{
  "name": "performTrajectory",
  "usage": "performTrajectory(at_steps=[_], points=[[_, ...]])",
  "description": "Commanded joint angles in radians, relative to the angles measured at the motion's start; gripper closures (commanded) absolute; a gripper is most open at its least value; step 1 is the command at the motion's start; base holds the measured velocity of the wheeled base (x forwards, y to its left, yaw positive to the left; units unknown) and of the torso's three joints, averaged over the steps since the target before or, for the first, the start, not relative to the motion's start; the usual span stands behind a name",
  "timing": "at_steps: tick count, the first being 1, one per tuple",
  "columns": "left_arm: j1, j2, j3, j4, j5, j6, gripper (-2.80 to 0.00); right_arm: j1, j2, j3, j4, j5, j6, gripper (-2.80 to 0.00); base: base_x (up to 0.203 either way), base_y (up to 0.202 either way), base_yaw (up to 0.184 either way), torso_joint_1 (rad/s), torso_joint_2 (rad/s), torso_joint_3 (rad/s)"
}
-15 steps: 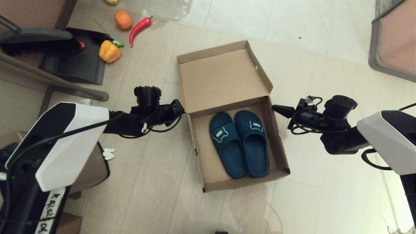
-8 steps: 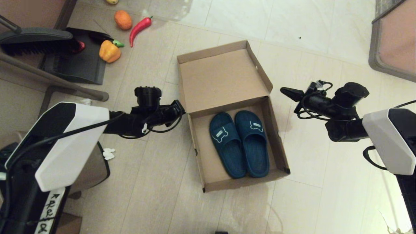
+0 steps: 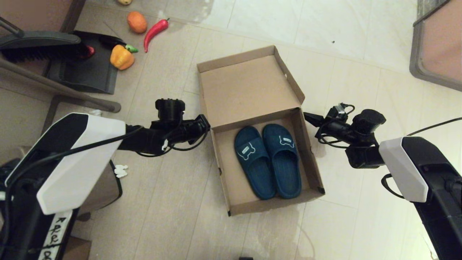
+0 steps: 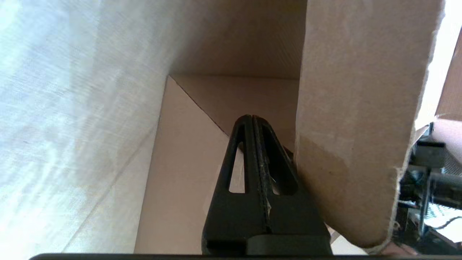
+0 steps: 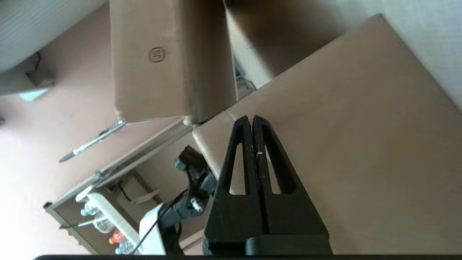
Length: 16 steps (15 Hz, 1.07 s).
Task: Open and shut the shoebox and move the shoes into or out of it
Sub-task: Close the shoe box
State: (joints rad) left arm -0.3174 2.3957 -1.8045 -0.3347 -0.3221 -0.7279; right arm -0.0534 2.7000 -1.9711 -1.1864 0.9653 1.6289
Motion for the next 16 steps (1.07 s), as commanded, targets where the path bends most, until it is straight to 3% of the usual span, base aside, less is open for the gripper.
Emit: performTrajectory(at_steps=[1, 10, 14, 16], points=[[-0.011, -0.004, 0.002, -0.003, -0.003, -0.004, 0.00, 0.003, 0.021, -0.002, -0.007, 0.007, 0.009, 0.00, 0.000, 0.000, 0.000, 0.000, 0.00, 0.000], [-0.057, 0.003, 0.020, -0.010, -0.004, -0.001, 0.00, -0.008, 0.008, 0.010, -0.009, 0.019, 0.009, 0.00, 0.000, 0.000, 0.000, 0.000, 0.00, 0.000], [0.046, -0.015, -0.007, 0.054, -0.003, 0.041, 0.00, -0.006, -0.068, 0.171, -0.011, 0.051, 0.002, 0.00, 0.000, 0.000, 0.000, 0.000, 0.00, 0.000], [0.093, -0.024, -0.006, 0.073, -0.006, 0.077, 0.00, -0.006, -0.115, 0.301, -0.012, 0.054, -0.059, 0.00, 0.000, 0.000, 0.000, 0.000, 0.00, 0.000]])
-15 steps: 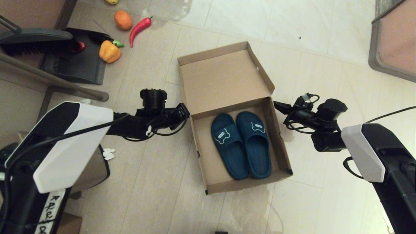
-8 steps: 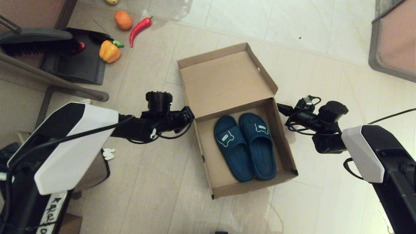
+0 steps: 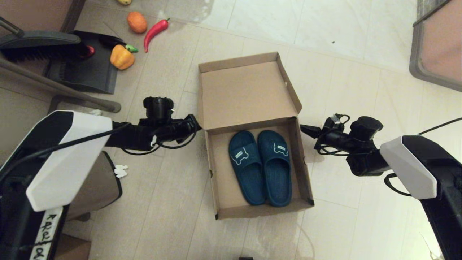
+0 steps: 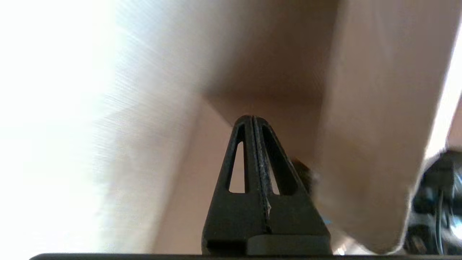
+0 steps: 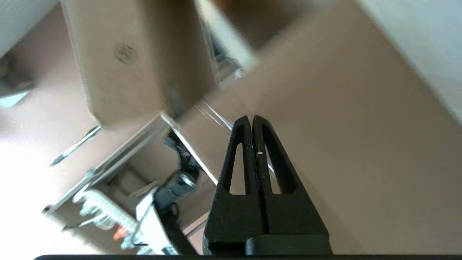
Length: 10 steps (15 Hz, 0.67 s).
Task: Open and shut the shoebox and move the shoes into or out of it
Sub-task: Close the shoe box
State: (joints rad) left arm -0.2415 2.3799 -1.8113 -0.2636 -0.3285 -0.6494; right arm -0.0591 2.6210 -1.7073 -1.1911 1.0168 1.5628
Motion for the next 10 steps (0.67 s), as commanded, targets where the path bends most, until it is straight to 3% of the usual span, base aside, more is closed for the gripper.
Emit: performTrajectory(at_steps=[1, 6, 10], points=[[0.019, -0.009, 0.003, 0.001, 0.000, -0.002, 0.00, 0.000, -0.064, 0.110, -0.008, 0.003, -0.026, 0.00, 0.000, 0.000, 0.000, 0.000, 0.00, 0.000], [0.014, -0.015, 0.024, -0.006, 0.000, -0.002, 0.00, 0.020, -0.202, 0.450, -0.012, 0.005, -0.201, 0.00, 0.000, 0.000, 0.000, 0.000, 0.00, 0.000], [0.011, -0.007, 0.017, -0.008, -0.002, -0.003, 0.00, 0.033, -0.279, 0.630, -0.063, 0.005, -0.242, 0.00, 0.000, 0.000, 0.000, 0.000, 0.00, 0.000]])
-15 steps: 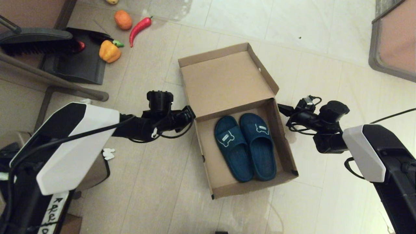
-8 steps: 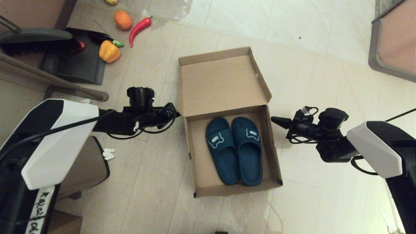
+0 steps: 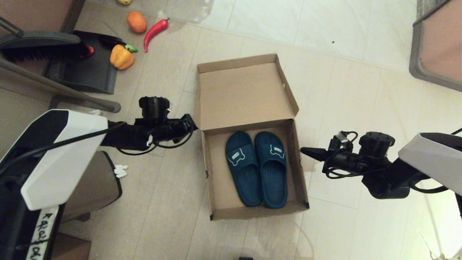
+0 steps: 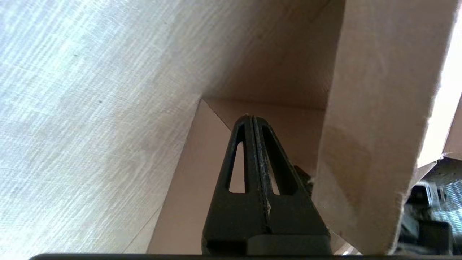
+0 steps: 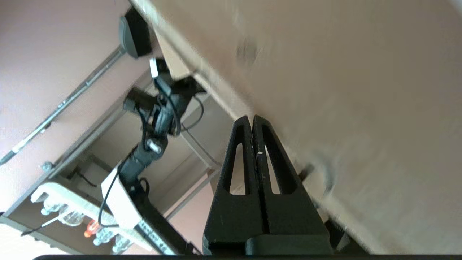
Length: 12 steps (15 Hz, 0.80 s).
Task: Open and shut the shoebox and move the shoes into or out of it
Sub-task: Close the shoe box
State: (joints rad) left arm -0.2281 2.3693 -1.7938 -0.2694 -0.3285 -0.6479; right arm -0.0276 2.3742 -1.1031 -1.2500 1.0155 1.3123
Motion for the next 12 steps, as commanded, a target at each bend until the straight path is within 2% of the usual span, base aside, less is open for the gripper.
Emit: performTrajectory(at_steps=[1, 6, 10, 12], points=[[-0.002, 0.002, -0.001, -0.002, -0.001, -0.004, 0.00, 0.017, -0.042, 0.065, -0.020, 0.005, 0.006, 0.00, 0.000, 0.000, 0.000, 0.000, 0.00, 0.000], [0.000, 0.001, -0.001, -0.002, -0.003, -0.004, 0.00, 0.084, -0.093, 0.257, -0.141, -0.003, -0.016, 0.00, 0.000, 0.000, 0.000, 0.000, 0.00, 0.000], [-0.002, 0.000, 0.004, -0.002, 0.000, -0.004, 0.00, -0.027, -0.131, 0.249, -0.148, 0.000, -0.009, 0.00, 0.000, 0.000, 0.000, 0.000, 0.00, 0.000], [0.000, -0.002, 0.005, -0.002, 0.000, -0.005, 0.00, -0.048, -0.121, 0.249, -0.147, 0.000, -0.008, 0.00, 0.000, 0.000, 0.000, 0.000, 0.00, 0.000]])
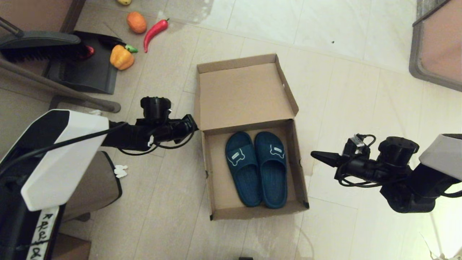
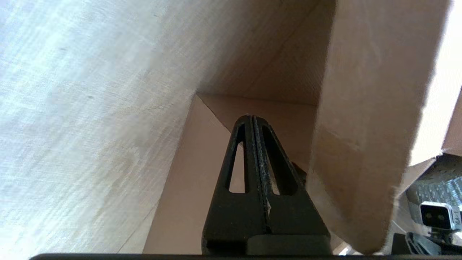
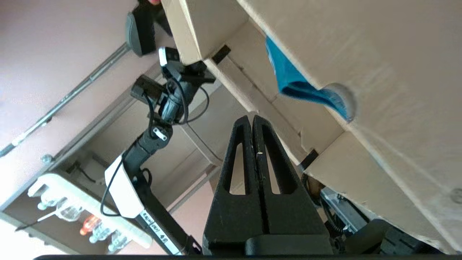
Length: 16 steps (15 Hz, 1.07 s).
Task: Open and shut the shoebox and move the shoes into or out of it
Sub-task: Close the shoe box
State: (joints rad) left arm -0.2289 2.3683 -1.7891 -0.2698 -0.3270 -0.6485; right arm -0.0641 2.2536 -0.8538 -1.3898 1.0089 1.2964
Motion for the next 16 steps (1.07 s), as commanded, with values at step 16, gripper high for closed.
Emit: performTrajectory(at_steps=[16], points=[[-0.051, 0.005, 0.000, 0.000, -0.001, -0.005, 0.00, 0.026, 0.114, -0.182, 0.097, -0.007, -0.091, 0.00, 0.000, 0.000, 0.000, 0.000, 0.00, 0.000]])
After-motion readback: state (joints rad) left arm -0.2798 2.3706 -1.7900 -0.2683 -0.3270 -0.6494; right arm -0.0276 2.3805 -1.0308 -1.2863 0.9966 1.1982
